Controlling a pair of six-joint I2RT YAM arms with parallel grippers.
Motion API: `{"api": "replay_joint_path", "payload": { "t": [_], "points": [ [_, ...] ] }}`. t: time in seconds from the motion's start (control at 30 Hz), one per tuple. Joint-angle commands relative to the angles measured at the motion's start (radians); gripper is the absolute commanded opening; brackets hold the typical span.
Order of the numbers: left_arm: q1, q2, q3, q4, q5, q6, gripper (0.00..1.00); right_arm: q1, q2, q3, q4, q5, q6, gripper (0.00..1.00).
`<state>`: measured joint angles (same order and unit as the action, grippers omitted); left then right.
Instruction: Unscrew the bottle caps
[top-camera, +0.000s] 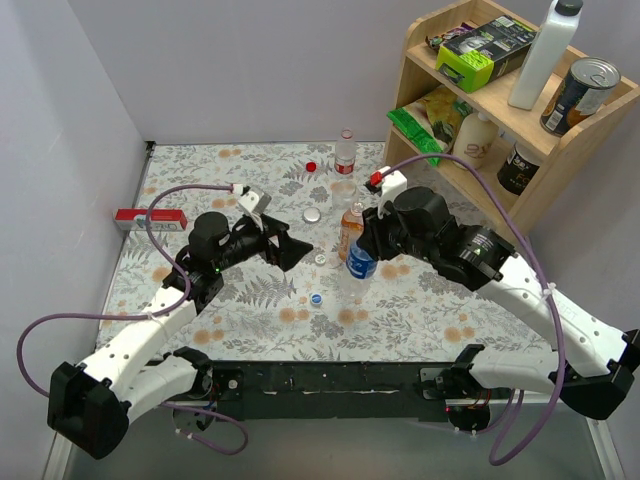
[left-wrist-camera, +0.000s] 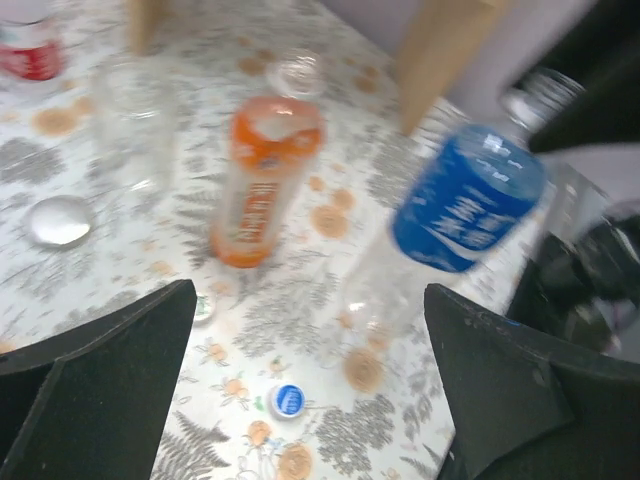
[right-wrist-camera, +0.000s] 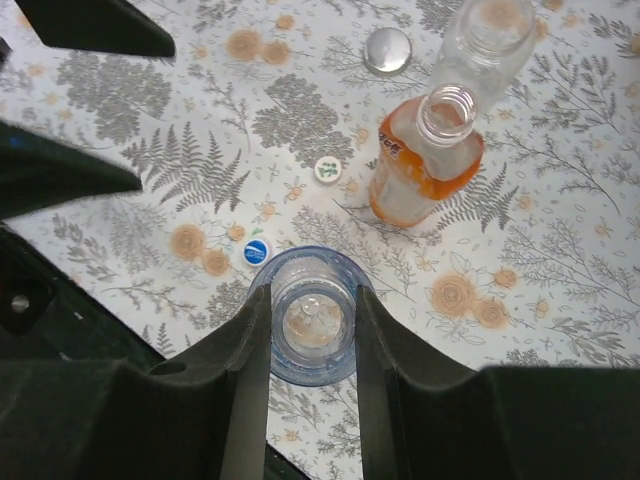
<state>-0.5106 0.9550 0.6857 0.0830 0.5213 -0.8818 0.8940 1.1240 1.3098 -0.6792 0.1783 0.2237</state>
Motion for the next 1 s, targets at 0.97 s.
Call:
{"api": "replay_joint_path", "payload": {
  "t": [0.97],
  "points": [
    [0.041, 0.004, 0.032, -0.054, -0.261, -0.011, 0.98, 0.146, -0.052, -0.359, 0.326, 0.188, -0.038, 0.11]
  ]
}}
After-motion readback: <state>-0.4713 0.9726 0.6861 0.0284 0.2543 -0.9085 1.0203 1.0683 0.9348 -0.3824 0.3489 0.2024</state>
